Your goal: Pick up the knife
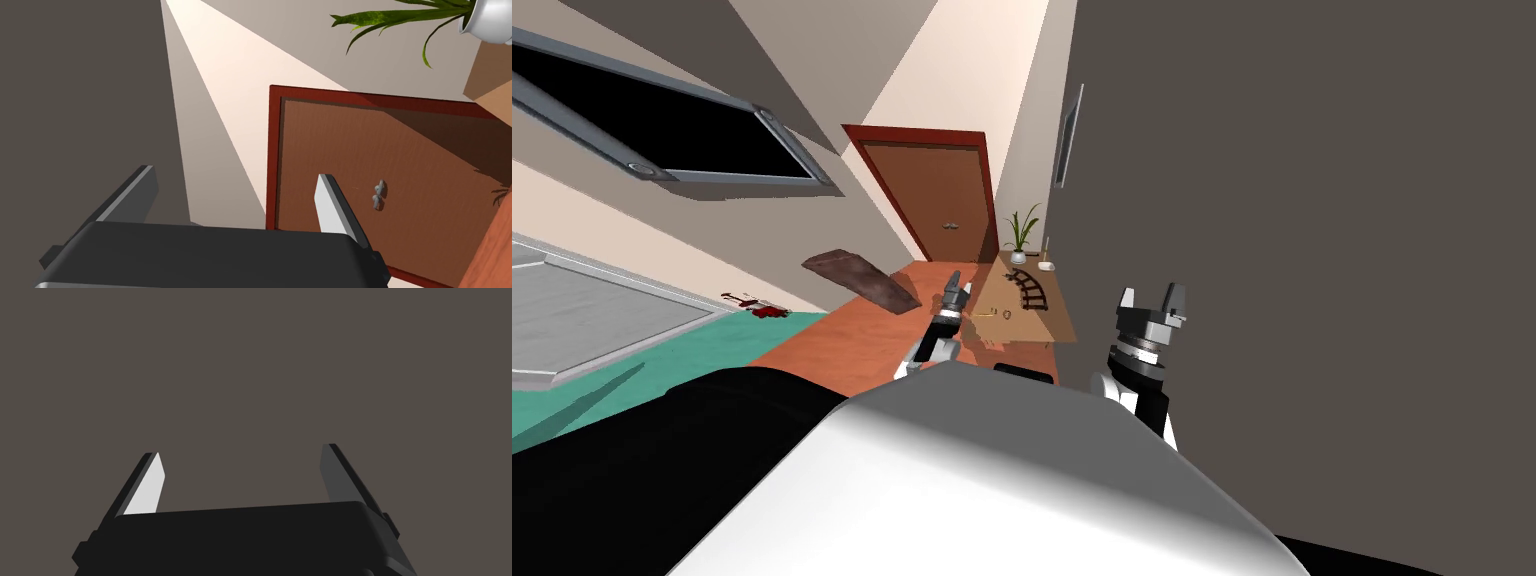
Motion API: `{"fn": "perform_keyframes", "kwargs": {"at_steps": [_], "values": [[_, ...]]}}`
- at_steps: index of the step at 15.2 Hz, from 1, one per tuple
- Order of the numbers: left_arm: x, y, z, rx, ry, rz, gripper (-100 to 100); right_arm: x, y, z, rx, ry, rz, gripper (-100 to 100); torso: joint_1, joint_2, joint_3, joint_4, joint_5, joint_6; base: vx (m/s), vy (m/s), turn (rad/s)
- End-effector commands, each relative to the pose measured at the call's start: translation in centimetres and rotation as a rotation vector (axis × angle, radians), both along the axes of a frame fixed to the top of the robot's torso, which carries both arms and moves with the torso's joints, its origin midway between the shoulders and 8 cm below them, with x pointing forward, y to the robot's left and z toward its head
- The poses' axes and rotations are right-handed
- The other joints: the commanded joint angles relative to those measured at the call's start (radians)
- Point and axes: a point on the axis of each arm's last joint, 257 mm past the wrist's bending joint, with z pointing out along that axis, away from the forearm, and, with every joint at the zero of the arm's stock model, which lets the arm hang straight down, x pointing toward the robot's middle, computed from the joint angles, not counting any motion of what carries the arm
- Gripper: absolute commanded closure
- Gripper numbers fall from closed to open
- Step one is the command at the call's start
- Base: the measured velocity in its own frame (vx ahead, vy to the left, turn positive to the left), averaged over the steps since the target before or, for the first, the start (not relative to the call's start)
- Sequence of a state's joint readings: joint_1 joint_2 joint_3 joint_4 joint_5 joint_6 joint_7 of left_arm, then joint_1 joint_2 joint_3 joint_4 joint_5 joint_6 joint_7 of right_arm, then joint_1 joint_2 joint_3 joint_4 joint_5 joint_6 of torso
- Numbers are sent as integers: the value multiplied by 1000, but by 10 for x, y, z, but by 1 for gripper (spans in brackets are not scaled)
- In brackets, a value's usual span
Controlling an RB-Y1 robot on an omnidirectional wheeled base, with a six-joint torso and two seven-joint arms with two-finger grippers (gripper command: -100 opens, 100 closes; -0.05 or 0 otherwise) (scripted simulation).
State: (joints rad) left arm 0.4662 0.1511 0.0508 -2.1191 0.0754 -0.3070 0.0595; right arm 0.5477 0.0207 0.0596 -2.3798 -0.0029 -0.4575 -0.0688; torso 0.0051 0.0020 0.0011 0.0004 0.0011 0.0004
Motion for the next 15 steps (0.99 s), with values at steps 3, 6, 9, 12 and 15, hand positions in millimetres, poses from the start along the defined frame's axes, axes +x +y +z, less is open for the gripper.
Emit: {"fn": "perform_keyframes", "kwargs": {"at_steps": [3, 6, 9, 12, 15], "values": [[11, 21, -29, 24, 108, 38, -100, 0, 0, 0, 0, 0, 0, 0, -1, 0, 0, 0, 0, 0, -28, 45, -203], [17, 36, -51, 39, 181, 67, -100, 0, 0, 0, 0, 0, 0, 0, 0, 0, 0, 0, 0, 0, -33, 59, -233], [21, 54, -73, 53, 256, 98, -100, 0, 0, 0, 0, 0, 0, 0, 0, 0, 0, 0, 0, 0, -32, 41, -199], [23, 72, -96, 63, 333, 130, -100, 0, 0, 0, 0, 0, 0, 0, 0, -1, -1, 0, 0, 0, -27, 45, -217], [23, 92, -119, 71, 413, 163, -100, 0, 0, 0, 0, 0, 0, 0, 0, -1, -1, 0, 0, 0, -29, 42, -228]]}}
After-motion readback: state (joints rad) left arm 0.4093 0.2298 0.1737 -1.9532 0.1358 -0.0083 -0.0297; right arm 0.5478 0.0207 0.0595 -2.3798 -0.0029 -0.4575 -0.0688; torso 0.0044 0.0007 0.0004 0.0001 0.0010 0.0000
